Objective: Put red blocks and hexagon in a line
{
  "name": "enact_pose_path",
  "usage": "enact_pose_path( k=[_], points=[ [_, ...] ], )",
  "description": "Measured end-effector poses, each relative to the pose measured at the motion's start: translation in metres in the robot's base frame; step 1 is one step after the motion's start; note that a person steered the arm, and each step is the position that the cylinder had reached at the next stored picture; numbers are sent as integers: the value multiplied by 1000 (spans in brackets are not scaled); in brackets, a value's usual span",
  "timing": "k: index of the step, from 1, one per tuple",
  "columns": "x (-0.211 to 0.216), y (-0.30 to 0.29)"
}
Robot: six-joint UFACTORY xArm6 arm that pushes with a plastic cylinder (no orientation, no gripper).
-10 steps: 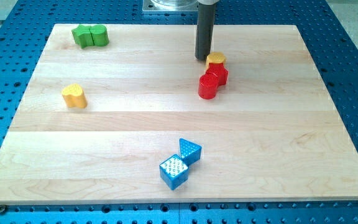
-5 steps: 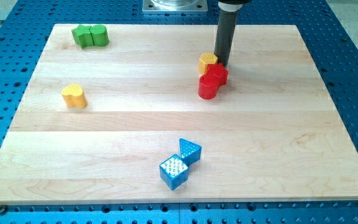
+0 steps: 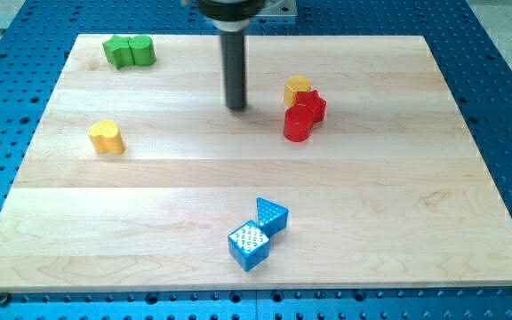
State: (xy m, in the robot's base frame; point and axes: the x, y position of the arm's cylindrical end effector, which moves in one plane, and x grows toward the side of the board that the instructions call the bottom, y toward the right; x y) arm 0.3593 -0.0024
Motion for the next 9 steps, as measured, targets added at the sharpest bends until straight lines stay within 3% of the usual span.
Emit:
enact_pose_path(
  k=[4, 5, 7, 9],
  points=[
    [-19, 59],
    [-14, 28],
    [70, 1],
    [72, 41]
  ],
)
